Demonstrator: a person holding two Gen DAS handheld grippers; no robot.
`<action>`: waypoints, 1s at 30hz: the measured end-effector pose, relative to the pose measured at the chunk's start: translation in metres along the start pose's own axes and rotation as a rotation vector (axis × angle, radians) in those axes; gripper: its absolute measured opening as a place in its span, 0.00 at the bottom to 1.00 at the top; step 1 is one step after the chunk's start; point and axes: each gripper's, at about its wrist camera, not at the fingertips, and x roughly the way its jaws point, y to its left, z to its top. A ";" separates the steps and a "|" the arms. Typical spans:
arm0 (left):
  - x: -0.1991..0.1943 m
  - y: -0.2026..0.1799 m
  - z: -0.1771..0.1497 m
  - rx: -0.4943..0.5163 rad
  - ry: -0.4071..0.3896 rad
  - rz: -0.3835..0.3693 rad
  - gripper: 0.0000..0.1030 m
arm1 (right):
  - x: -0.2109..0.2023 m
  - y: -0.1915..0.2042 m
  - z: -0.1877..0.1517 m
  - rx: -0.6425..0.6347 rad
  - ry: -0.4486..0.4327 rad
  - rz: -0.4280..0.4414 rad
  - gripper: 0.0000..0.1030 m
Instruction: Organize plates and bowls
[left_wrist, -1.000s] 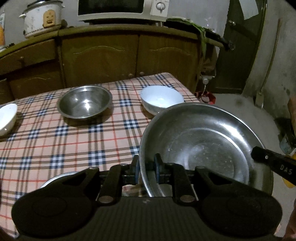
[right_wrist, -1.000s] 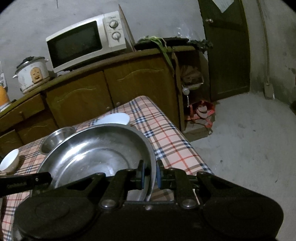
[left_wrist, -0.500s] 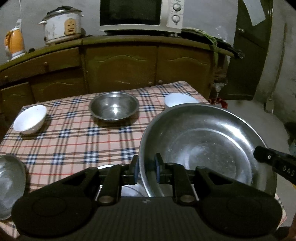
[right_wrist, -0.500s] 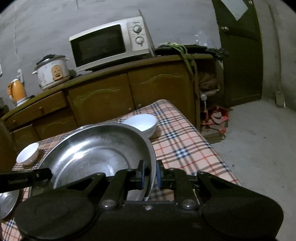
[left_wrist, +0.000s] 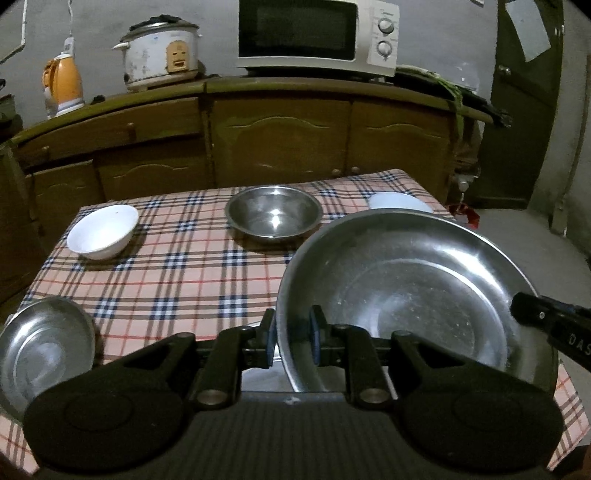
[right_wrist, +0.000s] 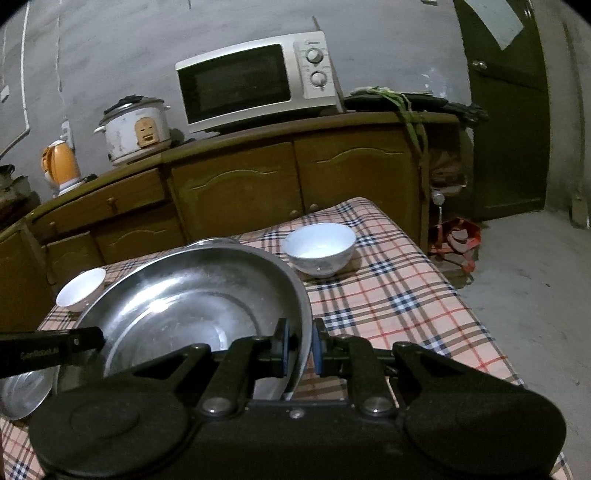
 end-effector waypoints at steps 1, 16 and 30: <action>-0.001 0.002 -0.001 -0.001 -0.003 0.005 0.19 | 0.000 0.002 -0.001 -0.003 0.002 0.004 0.17; -0.005 0.029 -0.013 -0.027 0.005 0.058 0.20 | 0.008 0.034 -0.014 -0.046 0.031 0.039 0.17; 0.003 0.050 -0.026 -0.049 0.038 0.085 0.20 | 0.024 0.057 -0.029 -0.076 0.073 0.055 0.18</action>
